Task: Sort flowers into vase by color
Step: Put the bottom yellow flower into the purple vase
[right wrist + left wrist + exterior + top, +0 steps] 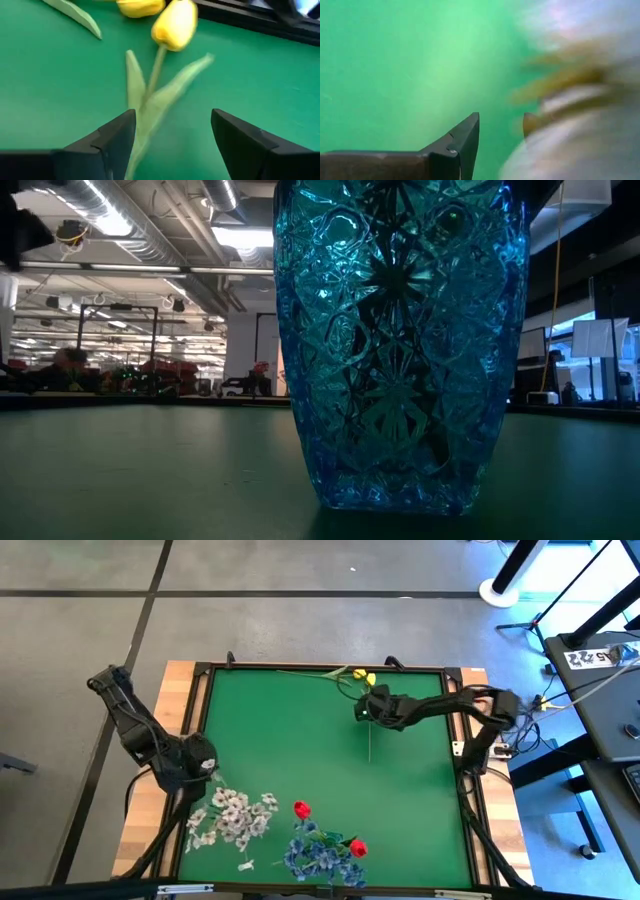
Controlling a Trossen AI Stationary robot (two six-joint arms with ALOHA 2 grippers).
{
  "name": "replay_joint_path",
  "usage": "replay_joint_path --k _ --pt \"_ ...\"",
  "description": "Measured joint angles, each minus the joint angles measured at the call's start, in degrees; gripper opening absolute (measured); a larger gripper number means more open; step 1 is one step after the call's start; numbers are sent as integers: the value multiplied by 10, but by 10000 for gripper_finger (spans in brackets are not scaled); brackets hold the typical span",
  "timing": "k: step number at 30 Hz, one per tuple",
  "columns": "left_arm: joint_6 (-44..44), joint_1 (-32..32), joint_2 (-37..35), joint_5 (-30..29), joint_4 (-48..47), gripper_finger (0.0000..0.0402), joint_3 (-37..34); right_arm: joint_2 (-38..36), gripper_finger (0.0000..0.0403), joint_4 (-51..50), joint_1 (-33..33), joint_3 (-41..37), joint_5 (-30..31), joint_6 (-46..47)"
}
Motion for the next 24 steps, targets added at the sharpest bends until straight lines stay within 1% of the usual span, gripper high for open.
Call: replay_joint_path --k 2,4,7,9,12,16,18,20,22,24 --pt "4 12 0 -47 1 147 0 33 237 35 -5 -1 1 -3" --pt "11 25 0 -76 2 147 0 61 212 70 -9 6 -6 -12" --pt "34 46 0 -87 4 147 -3 90 168 88 -14 19 -25 -19" --pt "49 60 0 -95 2 147 -10 100 137 89 -12 24 -13 -33" --pt "60 78 -9 -110 4 147 -27 101 89 95 -12 25 -13 -60" --pt "59 97 -35 -108 37 142 -59 102 21 107 -12 24 -22 -104" --pt "40 97 -47 -113 70 137 -72 97 11 106 -3 24 -22 -110" --pt "22 97 -53 -115 122 132 -77 85 19 105 5 23 -22 -112" --pt "43 95 -46 -116 183 128 -79 63 23 92 20 19 -29 -118" --pt "88 90 -36 -118 235 126 -81 34 17 117 41 19 -35 -136"
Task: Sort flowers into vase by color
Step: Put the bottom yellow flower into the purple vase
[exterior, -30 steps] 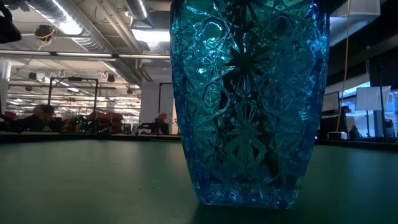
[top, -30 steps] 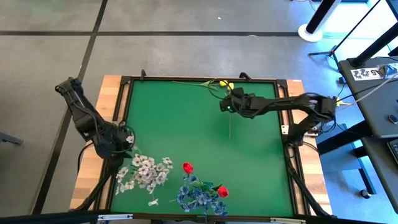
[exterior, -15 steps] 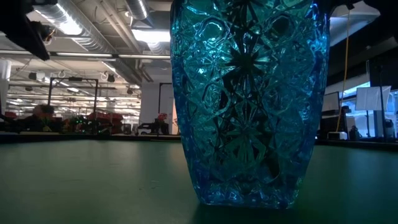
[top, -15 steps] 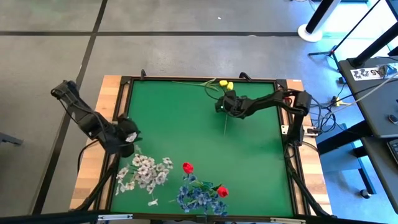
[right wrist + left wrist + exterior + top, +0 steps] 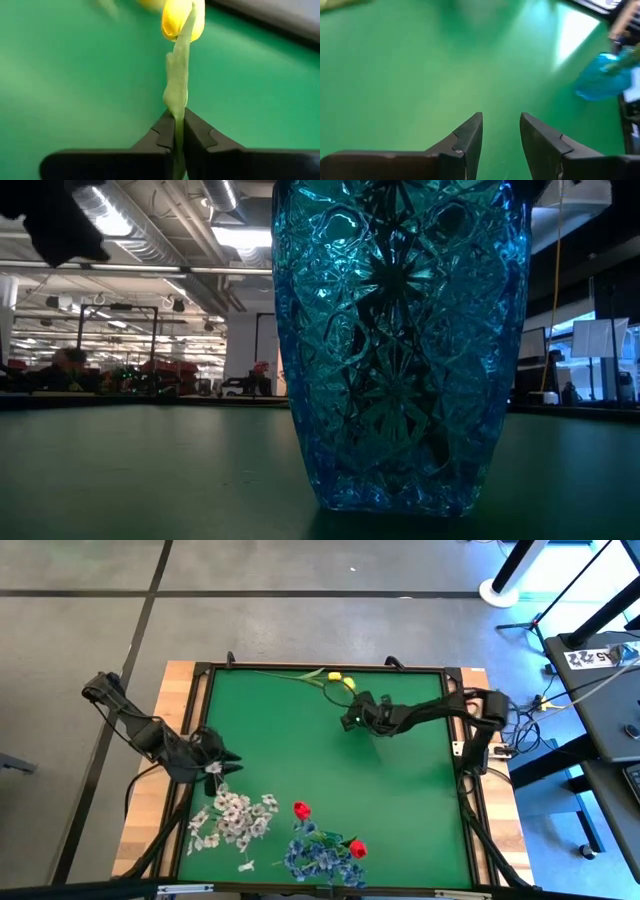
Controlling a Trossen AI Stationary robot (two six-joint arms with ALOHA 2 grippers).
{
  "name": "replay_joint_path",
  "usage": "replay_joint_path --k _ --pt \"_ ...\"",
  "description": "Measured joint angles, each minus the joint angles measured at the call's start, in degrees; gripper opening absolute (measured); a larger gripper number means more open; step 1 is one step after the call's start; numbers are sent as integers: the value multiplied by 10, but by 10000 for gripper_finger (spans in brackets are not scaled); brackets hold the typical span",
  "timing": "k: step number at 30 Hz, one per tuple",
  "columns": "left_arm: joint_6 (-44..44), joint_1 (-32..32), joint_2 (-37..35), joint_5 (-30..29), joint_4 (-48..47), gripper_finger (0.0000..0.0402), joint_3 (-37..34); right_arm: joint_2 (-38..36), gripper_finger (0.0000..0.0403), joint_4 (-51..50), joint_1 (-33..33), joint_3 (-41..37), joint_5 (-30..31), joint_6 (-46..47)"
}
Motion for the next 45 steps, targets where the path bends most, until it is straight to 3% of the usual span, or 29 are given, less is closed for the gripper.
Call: replay_joint_path --k 6,12,17,22,26,31,35,45 --pt "77 2 26 -93 76 125 0 -99 12 145 72 2 18 -129" --pt "209 3 36 -136 198 139 0 -143 5 308 161 3 -36 -250" --pt "339 29 37 -107 314 182 0 -136 10 383 214 3 -75 -294" --pt "428 76 44 -100 396 213 -1 -121 4 499 223 5 -145 -336" --pt "484 127 66 -45 554 216 -42 -69 6 599 222 26 -209 -353" --pt "568 173 102 46 730 210 -81 -9 4 598 223 112 -262 -381" --pt "623 176 114 106 808 208 -91 17 7 547 224 174 -301 -405" --pt "617 193 113 143 859 208 -91 37 7 491 227 235 -295 -437"
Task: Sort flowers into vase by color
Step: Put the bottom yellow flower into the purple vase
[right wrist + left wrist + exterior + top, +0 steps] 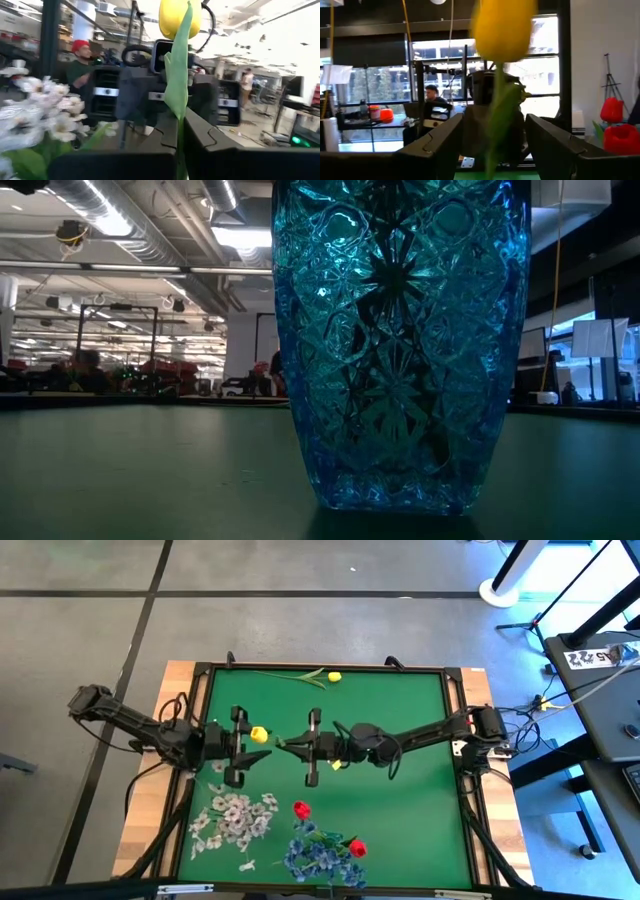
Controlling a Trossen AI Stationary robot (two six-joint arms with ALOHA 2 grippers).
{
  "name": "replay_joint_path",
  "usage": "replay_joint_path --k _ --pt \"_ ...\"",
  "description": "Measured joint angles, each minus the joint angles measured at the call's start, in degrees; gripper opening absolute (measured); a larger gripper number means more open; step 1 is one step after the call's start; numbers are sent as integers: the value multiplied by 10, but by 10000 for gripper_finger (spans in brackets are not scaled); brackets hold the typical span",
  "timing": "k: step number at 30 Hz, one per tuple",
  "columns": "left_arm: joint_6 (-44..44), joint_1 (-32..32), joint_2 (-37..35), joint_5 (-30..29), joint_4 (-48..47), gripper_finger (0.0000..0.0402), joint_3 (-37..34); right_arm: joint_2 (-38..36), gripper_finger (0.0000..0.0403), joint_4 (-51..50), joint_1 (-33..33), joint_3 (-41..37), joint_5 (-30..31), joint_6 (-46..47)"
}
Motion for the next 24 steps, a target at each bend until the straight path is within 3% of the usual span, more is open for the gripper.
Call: replay_joint_path --k 3,8,11,15,19,24 --pt "-11 9 0 21 2 208 0 0 7 -13 0 0 34 -3" --pt "-35 36 0 28 9 193 0 0 9 -11 0 0 40 -8" --pt "-42 47 1 38 -7 144 0 0 19 -14 0 0 54 0" --pt "-49 53 10 22 -1 38 0 0 40 -30 0 0 57 1" --pt "-47 46 7 11 -10 12 0 0 80 -55 1 0 63 4" --pt "-11 -10 -62 -41 -141 5 47 -23 162 -94 23 0 62 49"
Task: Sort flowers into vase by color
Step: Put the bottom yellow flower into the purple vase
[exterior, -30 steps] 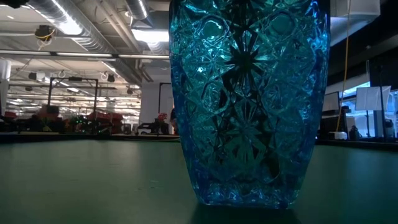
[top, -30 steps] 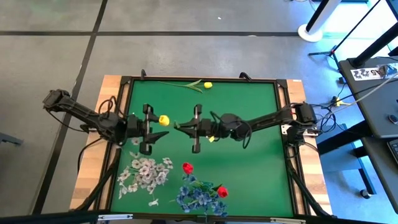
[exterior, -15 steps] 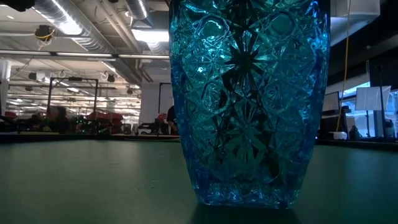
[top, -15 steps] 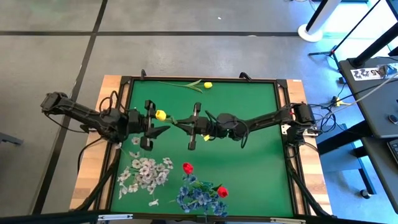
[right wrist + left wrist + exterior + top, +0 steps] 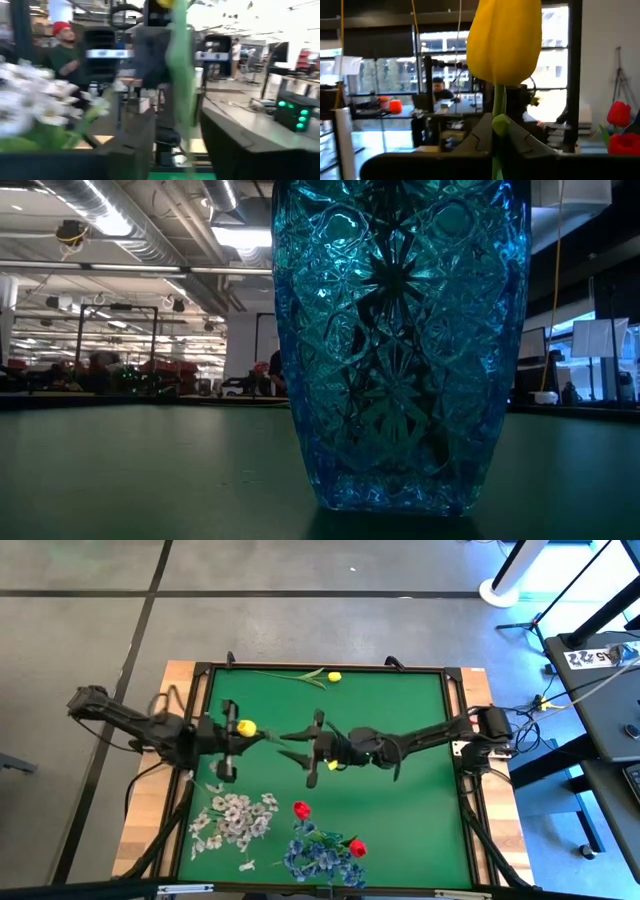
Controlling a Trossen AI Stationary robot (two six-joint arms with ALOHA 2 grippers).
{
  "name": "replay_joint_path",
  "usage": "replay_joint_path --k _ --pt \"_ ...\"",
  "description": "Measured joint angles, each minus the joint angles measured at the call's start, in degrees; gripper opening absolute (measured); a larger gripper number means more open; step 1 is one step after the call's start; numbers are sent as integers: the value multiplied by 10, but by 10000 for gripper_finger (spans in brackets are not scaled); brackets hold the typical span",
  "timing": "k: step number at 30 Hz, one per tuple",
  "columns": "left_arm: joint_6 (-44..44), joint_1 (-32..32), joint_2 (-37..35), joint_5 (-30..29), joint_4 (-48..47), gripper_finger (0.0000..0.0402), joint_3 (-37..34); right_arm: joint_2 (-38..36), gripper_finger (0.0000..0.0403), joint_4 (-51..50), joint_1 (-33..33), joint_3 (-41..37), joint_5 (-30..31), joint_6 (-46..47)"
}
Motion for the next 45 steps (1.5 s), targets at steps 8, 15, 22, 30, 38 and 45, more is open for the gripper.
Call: replay_joint_path --k 8,15,22,30,38,45 --pt "-141 -137 -102 -78 -468 5 163 -15 267 -45 101 0 52 -4" --pt "-308 -234 -103 -21 -652 5 239 -15 274 -57 177 0 171 -61" --pt "-258 -284 -103 -14 -531 7 240 -15 264 -57 199 0 259 -96" --pt "-268 -295 -95 -18 -508 8 238 -15 264 -57 198 0 260 -98" --pt "-268 -295 -44 -46 -500 9 224 -15 264 -60 198 0 260 -98" --pt "-257 -295 -11 -85 -453 9 184 -15 264 -75 198 0 260 -93"
